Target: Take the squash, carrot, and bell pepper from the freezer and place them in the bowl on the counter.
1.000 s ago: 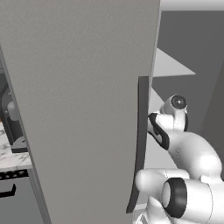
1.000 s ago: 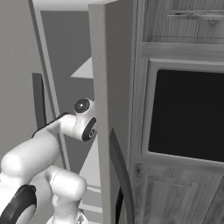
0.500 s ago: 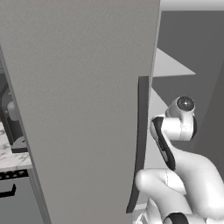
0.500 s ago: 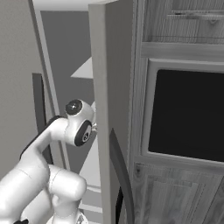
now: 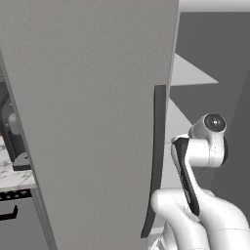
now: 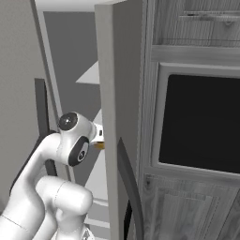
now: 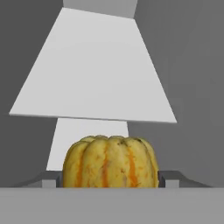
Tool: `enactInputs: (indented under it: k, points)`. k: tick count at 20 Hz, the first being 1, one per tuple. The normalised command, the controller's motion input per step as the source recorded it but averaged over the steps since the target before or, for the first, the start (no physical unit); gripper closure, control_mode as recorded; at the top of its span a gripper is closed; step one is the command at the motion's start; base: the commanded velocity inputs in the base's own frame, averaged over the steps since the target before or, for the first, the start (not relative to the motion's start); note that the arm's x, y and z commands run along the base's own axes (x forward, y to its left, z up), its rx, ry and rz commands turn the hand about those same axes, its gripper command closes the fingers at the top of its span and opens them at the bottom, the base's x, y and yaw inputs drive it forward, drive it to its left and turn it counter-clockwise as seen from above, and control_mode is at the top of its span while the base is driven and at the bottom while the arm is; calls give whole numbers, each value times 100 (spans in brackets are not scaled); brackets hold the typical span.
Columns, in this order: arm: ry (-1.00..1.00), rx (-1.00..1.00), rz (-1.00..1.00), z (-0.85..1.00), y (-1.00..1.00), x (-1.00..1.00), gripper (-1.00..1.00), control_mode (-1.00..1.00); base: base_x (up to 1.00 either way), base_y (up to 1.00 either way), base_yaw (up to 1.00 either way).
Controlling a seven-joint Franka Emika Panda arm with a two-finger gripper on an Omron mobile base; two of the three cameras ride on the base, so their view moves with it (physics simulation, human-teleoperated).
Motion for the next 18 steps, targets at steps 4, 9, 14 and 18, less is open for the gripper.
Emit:
enactInputs:
  k: [4, 9, 14, 18]
  points:
    - [0, 0, 0, 18, 37, -56, 100, -100, 0, 0, 0]
    - [0, 2, 3, 29, 35, -35, 100, -100, 0, 0, 0]
    - [0, 7, 6, 27, 18, -26, 100, -100, 0, 0, 0]
    - [0, 10, 7, 22, 4, -27, 100, -100, 0, 0, 0]
